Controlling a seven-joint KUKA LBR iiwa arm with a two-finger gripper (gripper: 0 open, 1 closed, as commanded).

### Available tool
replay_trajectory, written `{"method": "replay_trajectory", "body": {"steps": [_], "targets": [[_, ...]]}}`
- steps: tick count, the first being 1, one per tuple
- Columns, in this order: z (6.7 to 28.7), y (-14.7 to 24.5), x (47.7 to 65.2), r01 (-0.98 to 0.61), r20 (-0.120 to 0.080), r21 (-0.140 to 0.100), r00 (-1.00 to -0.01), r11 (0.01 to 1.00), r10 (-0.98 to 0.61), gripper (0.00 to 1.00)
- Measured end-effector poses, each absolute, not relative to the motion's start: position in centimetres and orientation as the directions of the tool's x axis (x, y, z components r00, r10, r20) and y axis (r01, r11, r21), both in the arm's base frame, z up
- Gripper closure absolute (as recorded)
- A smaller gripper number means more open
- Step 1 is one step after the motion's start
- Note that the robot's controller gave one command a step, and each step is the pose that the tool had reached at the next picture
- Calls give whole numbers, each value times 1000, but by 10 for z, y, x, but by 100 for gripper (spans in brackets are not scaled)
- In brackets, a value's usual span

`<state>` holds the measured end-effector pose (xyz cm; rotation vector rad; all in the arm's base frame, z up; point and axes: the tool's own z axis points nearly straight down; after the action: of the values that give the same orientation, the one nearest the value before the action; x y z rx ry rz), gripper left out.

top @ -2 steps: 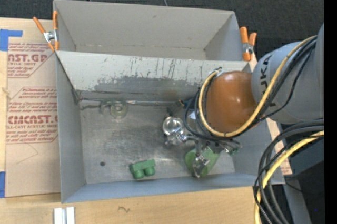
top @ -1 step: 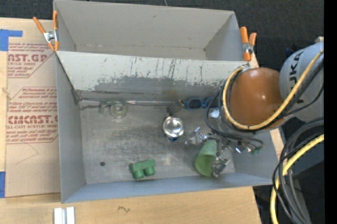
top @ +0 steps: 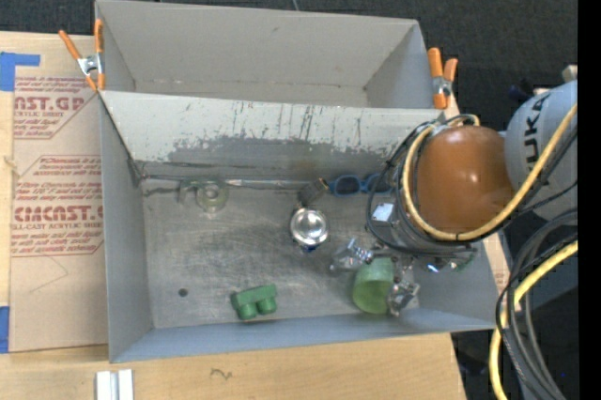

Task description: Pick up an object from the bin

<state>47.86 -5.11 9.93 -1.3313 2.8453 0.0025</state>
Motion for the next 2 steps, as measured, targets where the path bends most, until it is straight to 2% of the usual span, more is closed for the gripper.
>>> {"method": "replay_trajectory", "body": {"steps": [1, 2], "targets": [[74, -57, 483, -844, -10, -11, -536, 536, -844, 0], [75, -56, 485, -844, -5, -5, -536, 536, -844, 0]]}}
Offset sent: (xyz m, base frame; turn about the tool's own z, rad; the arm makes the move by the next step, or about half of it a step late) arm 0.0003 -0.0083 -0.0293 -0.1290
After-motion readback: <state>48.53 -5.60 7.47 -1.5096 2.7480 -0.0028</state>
